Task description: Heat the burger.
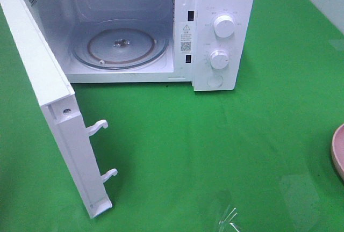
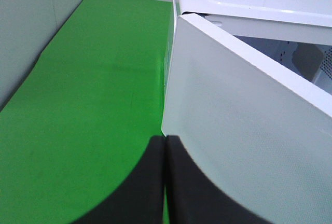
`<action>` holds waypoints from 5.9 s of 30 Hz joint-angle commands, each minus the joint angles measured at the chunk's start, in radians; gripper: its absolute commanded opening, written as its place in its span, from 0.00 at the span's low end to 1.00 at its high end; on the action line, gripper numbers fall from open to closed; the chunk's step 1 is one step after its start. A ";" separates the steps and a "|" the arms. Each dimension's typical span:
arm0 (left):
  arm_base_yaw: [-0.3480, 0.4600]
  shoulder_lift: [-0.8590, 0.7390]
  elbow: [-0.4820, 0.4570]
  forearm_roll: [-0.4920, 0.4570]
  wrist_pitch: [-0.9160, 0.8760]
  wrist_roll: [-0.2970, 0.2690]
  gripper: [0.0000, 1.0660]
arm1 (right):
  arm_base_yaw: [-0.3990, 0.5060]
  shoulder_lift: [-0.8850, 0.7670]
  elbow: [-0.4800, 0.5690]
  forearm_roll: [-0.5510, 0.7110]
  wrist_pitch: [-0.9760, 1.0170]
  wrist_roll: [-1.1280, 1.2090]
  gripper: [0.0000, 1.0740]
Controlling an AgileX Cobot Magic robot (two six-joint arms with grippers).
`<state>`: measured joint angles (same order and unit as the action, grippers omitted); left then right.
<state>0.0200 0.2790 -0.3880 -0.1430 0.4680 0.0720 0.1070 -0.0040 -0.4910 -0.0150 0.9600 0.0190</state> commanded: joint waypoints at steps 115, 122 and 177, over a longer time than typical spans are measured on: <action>-0.747 1.670 -0.730 -0.286 -0.897 0.154 0.05 | -0.005 -0.027 0.001 0.002 0.000 -0.019 0.71; -0.774 1.580 -0.637 -0.286 -0.736 0.154 0.62 | -0.005 -0.027 0.001 0.002 0.000 -0.019 0.71; -0.013 0.302 -0.194 -0.027 0.696 0.064 0.92 | -0.005 -0.027 0.001 0.002 0.000 -0.019 0.70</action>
<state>0.0050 0.6680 -0.6330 -0.1610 1.1960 0.1310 0.1070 -0.0040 -0.4910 -0.0110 0.9600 0.0130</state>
